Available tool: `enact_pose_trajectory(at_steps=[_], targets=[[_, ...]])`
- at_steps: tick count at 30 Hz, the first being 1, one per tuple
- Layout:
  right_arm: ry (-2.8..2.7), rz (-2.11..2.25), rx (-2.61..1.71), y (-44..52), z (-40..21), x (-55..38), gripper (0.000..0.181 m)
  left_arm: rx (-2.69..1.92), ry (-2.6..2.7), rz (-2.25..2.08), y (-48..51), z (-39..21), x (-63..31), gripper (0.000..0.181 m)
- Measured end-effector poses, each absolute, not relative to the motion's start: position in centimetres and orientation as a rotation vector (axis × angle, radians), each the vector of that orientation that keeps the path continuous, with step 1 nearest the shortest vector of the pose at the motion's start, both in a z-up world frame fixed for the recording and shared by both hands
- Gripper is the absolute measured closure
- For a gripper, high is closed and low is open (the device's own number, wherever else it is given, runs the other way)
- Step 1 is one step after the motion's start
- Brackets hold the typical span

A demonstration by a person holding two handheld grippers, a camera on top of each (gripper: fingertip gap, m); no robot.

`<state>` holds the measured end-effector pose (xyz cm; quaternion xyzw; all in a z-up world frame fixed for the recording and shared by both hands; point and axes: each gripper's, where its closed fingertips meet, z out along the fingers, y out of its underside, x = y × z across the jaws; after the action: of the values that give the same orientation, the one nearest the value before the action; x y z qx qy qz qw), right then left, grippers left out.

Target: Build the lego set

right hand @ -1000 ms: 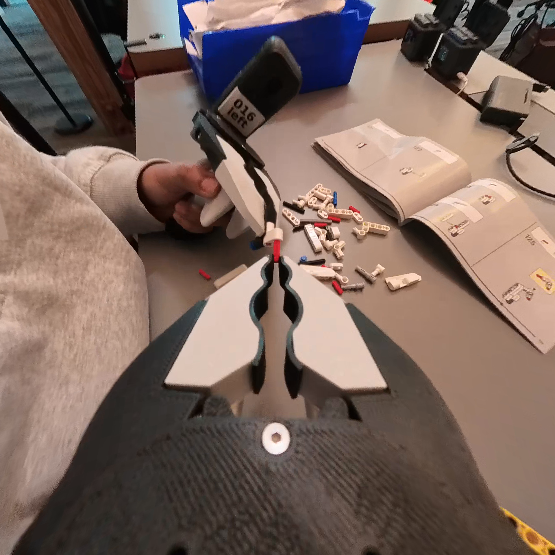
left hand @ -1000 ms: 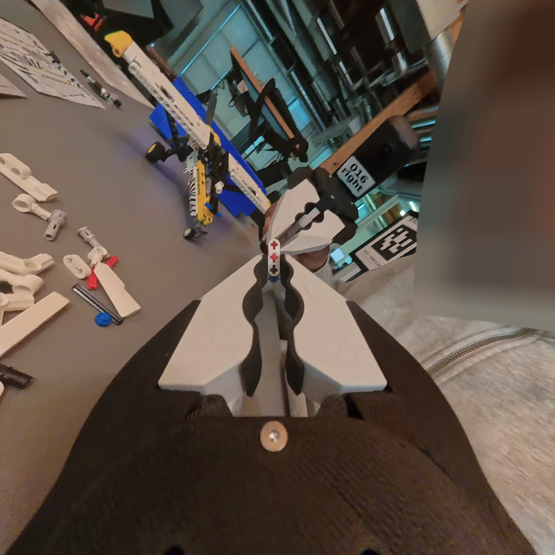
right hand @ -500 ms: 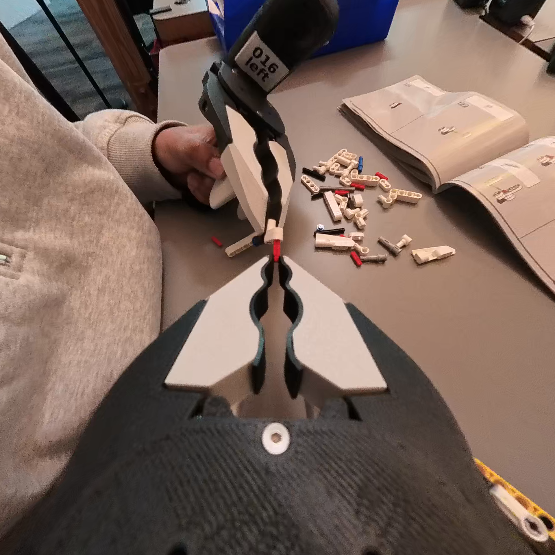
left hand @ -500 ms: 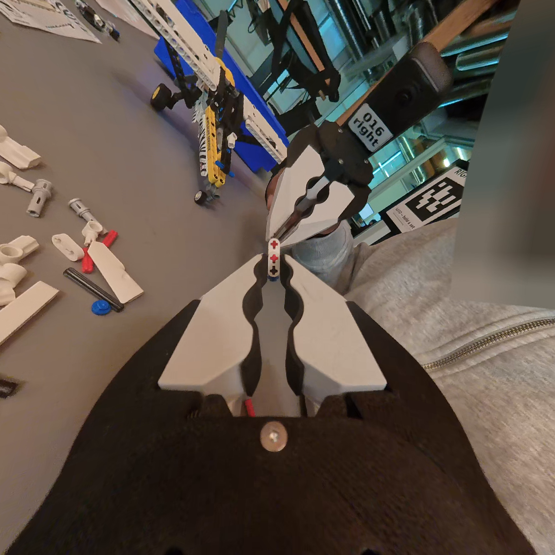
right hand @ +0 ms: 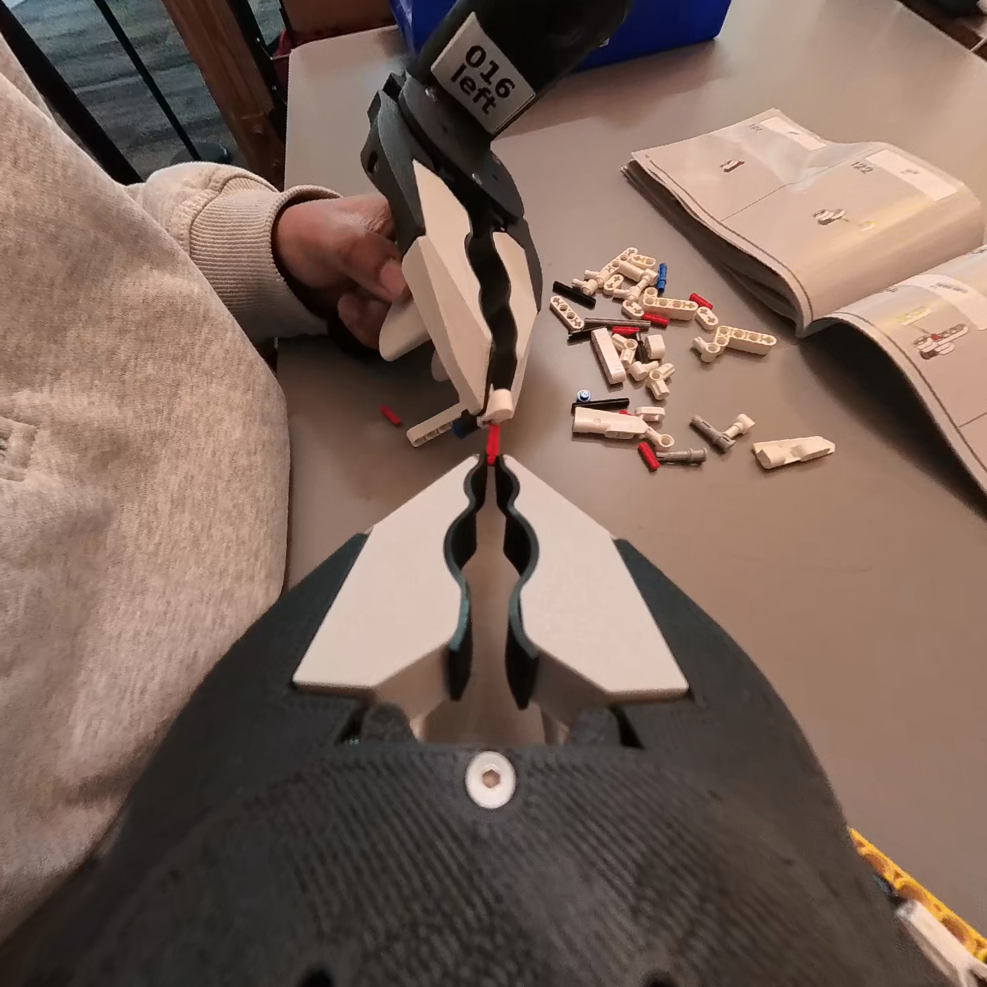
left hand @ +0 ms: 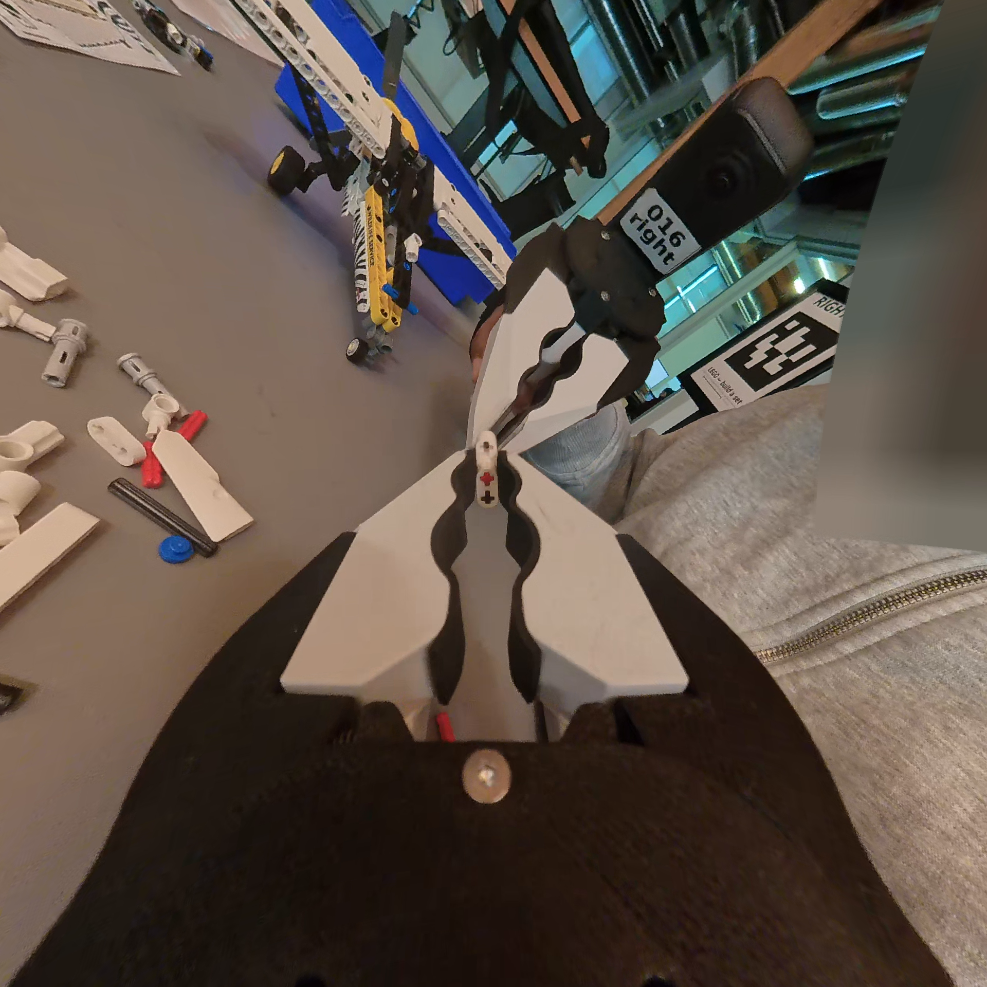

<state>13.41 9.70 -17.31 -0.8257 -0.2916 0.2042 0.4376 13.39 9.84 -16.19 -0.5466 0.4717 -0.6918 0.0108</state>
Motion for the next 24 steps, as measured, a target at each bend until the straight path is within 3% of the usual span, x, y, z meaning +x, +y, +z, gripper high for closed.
enact_pose_trajectory(at_steps=[24], targets=[[-0.745,0.405,-1.987,9.7,-16.2,13.9,0.180,-1.742,1.483,-2.207,9.7,-16.4,13.3,0.177]])
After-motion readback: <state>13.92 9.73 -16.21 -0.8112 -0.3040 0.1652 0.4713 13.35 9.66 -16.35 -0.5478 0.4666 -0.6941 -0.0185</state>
